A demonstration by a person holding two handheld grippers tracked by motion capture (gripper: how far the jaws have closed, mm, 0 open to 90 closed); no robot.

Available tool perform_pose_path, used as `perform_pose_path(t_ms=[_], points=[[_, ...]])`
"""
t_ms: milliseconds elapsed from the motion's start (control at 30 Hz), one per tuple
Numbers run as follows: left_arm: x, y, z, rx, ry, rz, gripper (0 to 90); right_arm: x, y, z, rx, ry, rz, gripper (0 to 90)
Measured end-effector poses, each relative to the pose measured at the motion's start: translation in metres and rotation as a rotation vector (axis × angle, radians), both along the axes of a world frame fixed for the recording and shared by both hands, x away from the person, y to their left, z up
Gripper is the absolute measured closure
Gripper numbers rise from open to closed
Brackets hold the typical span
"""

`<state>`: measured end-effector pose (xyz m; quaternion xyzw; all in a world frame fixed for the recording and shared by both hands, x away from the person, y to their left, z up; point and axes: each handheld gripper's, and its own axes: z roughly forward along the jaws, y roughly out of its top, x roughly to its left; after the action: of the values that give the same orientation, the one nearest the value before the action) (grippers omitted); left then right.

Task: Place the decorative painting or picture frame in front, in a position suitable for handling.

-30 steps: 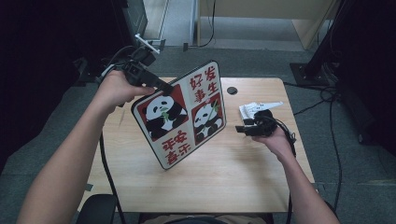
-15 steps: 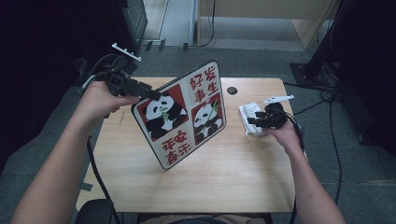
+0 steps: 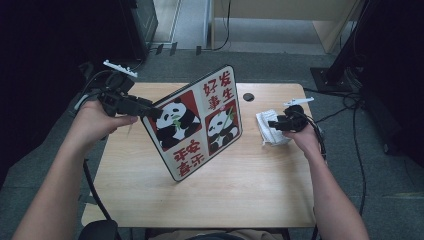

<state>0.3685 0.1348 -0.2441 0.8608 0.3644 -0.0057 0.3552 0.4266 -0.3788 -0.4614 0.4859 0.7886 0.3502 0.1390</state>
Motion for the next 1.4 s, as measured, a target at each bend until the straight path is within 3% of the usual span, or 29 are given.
perform_pose_path(t_ms=[133,267,467,800,1033,1200,1400], points=[[-0.003,0.005,-0.003,-0.010,0.001,0.008,34.5,0.006,-0.006,-0.005,0.029,0.007,-0.028,47.3],[-0.005,0.008,-0.006,-0.019,0.006,0.013,34.5,0.012,-0.016,-0.010,-0.008,0.018,-0.058,48.6],[-0.007,0.011,-0.012,-0.021,0.015,0.017,34.5,0.017,-0.022,-0.020,0.005,0.061,-0.081,48.9],[-0.007,0.016,-0.023,-0.045,0.022,0.027,34.5,0.022,-0.018,-0.033,-0.022,0.101,-0.053,49.5],[-0.009,0.021,-0.029,-0.049,0.030,0.036,34.5,0.022,-0.015,-0.039,-0.009,0.125,-0.052,53.2],[-0.010,0.020,-0.029,-0.050,0.024,0.031,34.5,0.021,-0.015,-0.041,0.014,0.122,-0.046,61.4],[-0.012,0.020,-0.031,-0.056,0.022,0.029,34.5,0.020,-0.010,-0.038,0.005,0.138,-0.043,76.8]])
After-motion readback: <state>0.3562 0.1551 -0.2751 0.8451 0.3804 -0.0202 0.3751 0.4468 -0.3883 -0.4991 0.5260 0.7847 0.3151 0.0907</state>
